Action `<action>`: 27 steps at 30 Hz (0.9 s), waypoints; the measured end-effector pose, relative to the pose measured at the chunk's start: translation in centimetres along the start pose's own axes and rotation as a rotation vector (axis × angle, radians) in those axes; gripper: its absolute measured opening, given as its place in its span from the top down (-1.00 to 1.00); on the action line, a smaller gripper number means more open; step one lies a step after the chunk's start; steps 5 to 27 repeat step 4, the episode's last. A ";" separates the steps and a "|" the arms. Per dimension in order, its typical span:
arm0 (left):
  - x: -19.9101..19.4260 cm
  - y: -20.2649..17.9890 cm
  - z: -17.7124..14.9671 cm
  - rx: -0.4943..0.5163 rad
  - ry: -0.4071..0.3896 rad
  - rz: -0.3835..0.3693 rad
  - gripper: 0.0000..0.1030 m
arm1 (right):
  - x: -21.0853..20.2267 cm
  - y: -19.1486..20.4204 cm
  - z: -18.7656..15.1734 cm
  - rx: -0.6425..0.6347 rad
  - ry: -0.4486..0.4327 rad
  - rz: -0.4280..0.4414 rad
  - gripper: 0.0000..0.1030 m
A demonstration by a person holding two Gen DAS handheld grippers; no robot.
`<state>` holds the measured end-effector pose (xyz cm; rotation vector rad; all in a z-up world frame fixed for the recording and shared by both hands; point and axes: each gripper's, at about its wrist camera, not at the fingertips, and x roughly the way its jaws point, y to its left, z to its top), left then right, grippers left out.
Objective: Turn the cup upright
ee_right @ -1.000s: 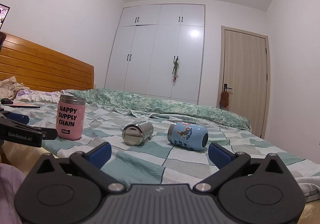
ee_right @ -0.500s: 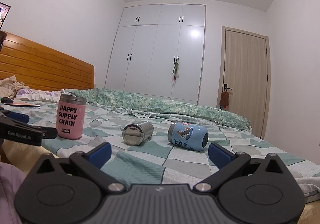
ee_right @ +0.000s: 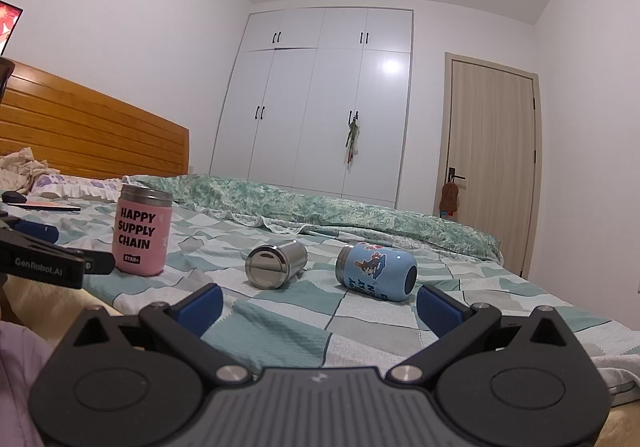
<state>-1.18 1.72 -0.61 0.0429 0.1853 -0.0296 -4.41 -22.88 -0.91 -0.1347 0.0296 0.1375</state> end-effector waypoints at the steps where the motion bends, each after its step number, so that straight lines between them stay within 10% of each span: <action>1: 0.0 0.0 0.0 -0.001 0.001 -0.002 -1.00 | 0.0 0.0 0.0 0.000 0.000 0.000 -1.00; 27: 0.1 0.0 0.0 -0.003 0.002 -0.004 -1.00 | 0.0 0.0 0.0 0.000 0.000 0.000 -1.00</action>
